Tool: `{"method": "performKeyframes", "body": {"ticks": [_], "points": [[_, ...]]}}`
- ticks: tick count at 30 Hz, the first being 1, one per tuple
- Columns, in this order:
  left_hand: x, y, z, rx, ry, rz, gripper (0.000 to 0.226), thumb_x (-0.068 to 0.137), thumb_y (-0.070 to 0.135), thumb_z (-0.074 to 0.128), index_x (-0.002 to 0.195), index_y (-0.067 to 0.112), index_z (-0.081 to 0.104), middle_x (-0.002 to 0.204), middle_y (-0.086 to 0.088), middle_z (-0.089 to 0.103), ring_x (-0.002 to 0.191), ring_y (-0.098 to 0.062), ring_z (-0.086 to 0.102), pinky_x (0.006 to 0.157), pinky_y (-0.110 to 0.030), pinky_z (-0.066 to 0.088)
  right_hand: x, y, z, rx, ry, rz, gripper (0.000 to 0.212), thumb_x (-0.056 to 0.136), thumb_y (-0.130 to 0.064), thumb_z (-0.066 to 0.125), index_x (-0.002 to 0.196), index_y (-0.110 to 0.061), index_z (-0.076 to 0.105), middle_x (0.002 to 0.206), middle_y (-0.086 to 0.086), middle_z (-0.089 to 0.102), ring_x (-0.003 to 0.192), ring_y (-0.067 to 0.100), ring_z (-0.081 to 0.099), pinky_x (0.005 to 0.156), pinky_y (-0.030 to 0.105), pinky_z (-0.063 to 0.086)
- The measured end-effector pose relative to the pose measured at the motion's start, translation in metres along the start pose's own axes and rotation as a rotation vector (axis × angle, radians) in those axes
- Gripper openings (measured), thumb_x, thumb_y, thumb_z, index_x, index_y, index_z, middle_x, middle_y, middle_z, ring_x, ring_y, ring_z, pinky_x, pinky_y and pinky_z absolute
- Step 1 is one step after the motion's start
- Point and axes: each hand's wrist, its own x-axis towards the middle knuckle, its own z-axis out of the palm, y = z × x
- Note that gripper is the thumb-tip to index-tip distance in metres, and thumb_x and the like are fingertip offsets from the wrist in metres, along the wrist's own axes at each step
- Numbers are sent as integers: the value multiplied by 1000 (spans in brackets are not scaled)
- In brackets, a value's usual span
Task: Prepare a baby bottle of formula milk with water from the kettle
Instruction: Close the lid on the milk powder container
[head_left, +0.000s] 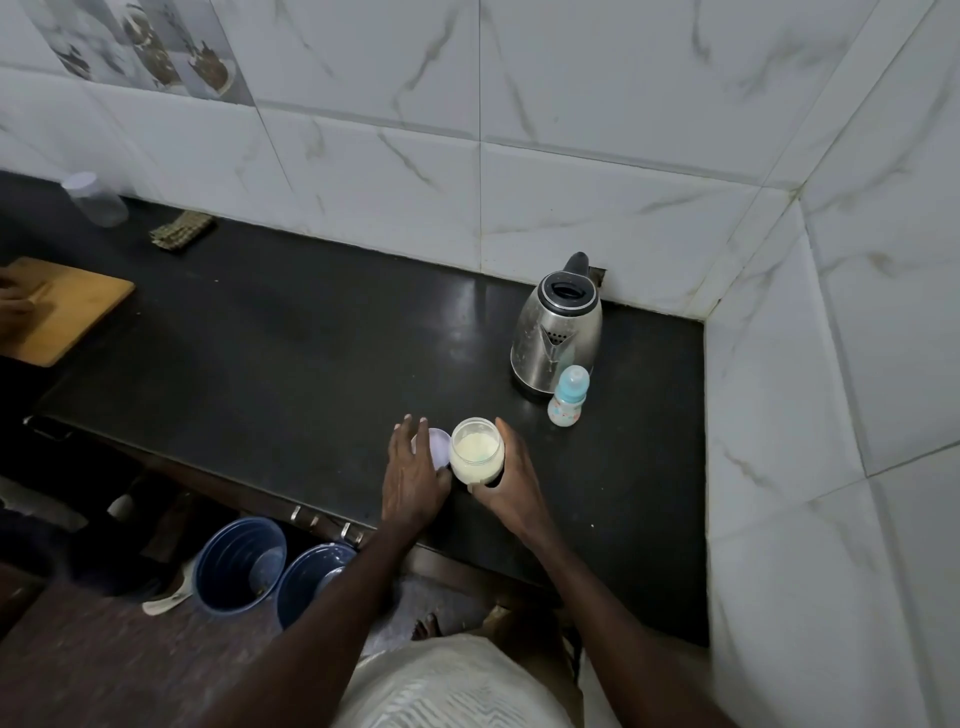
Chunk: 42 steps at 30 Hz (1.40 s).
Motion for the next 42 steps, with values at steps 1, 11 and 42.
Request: {"method": "performKeyframes", "body": {"ticks": [1, 11, 42], "points": [[2, 1, 2, 5, -10, 8, 86, 80, 29, 66, 155, 0, 37, 163, -25, 31, 152, -44, 25, 119, -52, 33, 1, -2, -1, -4, -4, 2, 101, 74, -14, 82, 161, -14, 31, 164, -1, 37, 150, 10, 35, 123, 30, 30], [14, 6, 5, 99, -82, 16, 81, 87, 21, 70, 158, 3, 34, 165, -23, 28, 154, -42, 25, 117, -54, 36, 16, -10, -4, -40, -61, 35, 106, 73, -20, 87, 162, -16, 30, 164, -2, 39, 149, 11, 37, 120, 24, 29], [-5, 27, -10, -420, 278, -273, 53, 96, 31, 71, 129, 0, 43, 131, -21, 42, 120, -38, 50, 103, -43, 44, 2, -4, -5, -55, 4, 28, 92, 70, -12, 83, 153, -20, 45, 152, -3, 49, 141, 9, 44, 116, 15, 30]]}}
